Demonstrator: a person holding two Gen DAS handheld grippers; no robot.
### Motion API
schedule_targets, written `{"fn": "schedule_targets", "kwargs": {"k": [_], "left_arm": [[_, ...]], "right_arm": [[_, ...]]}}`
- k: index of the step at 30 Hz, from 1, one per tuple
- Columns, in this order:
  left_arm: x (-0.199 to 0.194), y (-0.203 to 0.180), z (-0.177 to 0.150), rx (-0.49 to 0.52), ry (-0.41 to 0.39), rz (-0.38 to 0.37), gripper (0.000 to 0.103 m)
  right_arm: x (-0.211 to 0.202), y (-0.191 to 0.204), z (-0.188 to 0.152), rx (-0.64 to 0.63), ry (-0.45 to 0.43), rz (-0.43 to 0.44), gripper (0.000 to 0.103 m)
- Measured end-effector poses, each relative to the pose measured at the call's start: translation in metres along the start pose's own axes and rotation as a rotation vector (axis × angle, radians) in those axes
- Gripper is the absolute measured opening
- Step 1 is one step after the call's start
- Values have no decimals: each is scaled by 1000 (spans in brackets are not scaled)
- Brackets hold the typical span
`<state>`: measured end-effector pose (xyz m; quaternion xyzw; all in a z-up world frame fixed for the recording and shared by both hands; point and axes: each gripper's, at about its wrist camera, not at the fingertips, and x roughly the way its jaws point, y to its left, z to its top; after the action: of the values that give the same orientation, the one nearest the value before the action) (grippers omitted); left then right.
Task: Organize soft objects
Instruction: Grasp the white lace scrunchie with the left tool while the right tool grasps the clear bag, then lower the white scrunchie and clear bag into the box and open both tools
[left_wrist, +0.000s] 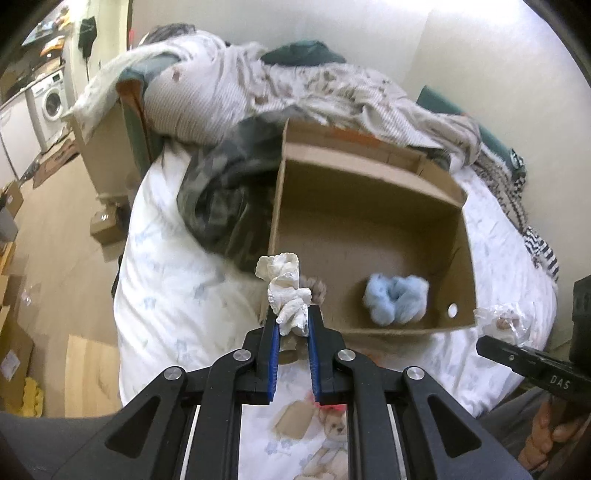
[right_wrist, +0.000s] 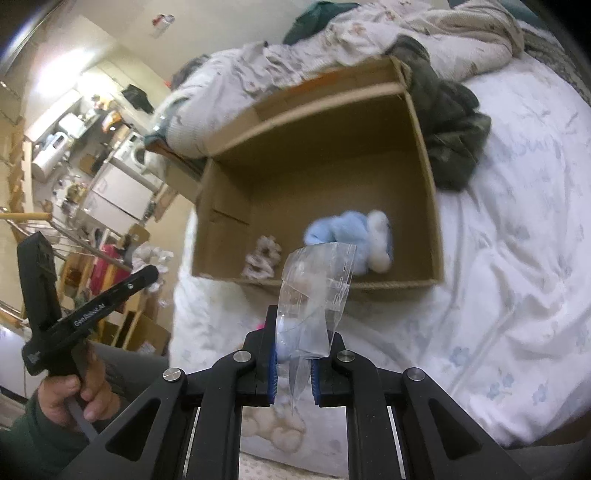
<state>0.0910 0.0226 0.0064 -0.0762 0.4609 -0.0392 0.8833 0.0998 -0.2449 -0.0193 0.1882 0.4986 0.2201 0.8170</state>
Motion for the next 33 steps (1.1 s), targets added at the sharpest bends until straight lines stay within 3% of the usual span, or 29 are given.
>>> {"fn": "schedule_targets", "kwargs": {"k": [9,17,24,33], "left_arm": [[1,-23,34,54,-12,-3,13],[19,-41,59,120,-26,24,13],[54,-47,49,158,-17,35,13],[87,-37,33,106,72,38,13]], "right_arm": [[3,18,32,-44,-37,23,15],[21,18,50,-73,-47,-7,15],[40,5,43,-42,-22,-51,15],[52,-7,43,-47,6,-94,15]]}}
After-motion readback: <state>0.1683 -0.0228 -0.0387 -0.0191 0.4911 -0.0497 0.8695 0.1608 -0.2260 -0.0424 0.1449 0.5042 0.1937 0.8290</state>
